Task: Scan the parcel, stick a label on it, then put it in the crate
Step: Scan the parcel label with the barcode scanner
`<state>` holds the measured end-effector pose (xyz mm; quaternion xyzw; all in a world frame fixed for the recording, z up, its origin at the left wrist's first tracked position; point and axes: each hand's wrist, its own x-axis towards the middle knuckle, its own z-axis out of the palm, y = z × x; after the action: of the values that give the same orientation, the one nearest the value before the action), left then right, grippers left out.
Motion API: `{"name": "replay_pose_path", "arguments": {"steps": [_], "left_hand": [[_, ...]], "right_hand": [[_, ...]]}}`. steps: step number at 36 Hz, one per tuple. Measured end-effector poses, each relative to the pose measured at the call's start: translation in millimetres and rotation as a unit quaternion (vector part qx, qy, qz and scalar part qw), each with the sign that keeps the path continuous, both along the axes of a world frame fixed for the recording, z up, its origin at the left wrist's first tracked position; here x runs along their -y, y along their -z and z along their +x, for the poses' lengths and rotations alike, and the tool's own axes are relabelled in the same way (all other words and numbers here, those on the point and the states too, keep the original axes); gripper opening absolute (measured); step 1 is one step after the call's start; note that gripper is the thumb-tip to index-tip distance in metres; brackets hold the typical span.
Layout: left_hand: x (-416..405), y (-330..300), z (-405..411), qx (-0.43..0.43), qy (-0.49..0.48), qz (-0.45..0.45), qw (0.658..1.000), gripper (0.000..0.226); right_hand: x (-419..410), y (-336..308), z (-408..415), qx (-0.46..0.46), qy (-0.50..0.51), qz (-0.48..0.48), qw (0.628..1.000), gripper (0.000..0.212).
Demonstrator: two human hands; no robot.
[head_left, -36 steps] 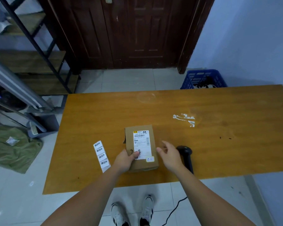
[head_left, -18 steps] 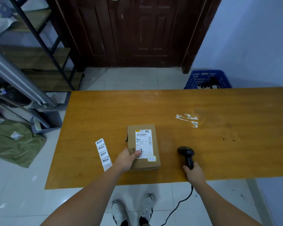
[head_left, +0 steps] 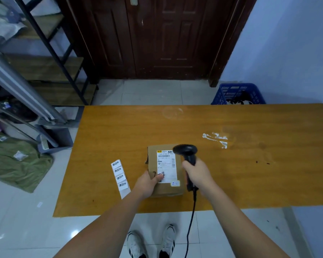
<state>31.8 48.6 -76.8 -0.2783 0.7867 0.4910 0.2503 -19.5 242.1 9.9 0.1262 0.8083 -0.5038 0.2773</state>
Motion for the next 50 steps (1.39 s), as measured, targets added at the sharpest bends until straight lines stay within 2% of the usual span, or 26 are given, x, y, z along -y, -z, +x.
{"name": "replay_pose_path", "arguments": {"steps": [7,12,20,24,31,39,44,50], "left_hand": [[0,2,2,0.002,0.000,0.005,1.000,0.061],[1,-1,2,-0.013,0.006,-0.004,1.000,0.051],[0,-1,1,-0.010,0.002,0.014,1.000,0.055],[0,-1,1,-0.017,0.002,0.001,1.000,0.054],[1,-1,1,-0.022,0.000,0.010,1.000,0.056],[0,3,1,-0.013,-0.012,0.005,1.000,0.058],[-1,2,1,-0.015,-0.027,0.017,0.999,0.056],[-5,0,1,-0.017,-0.047,-0.009,0.999,0.052]], "right_hand": [[33,-13,23,-0.023,-0.057,0.024,0.998,0.011],[38,-14,25,-0.037,-0.056,0.055,0.996,0.016],[29,-12,25,-0.043,-0.043,0.054,0.997,0.017],[13,0,21,-0.042,-0.023,0.061,0.997,0.017],[-49,39,17,-0.025,0.022,0.137,0.990,0.014],[-98,75,21,0.015,0.015,0.206,0.978,0.019],[-106,95,22,0.035,0.010,0.228,0.973,0.019],[-107,107,18,0.050,-0.010,0.239,0.970,0.016]]}}
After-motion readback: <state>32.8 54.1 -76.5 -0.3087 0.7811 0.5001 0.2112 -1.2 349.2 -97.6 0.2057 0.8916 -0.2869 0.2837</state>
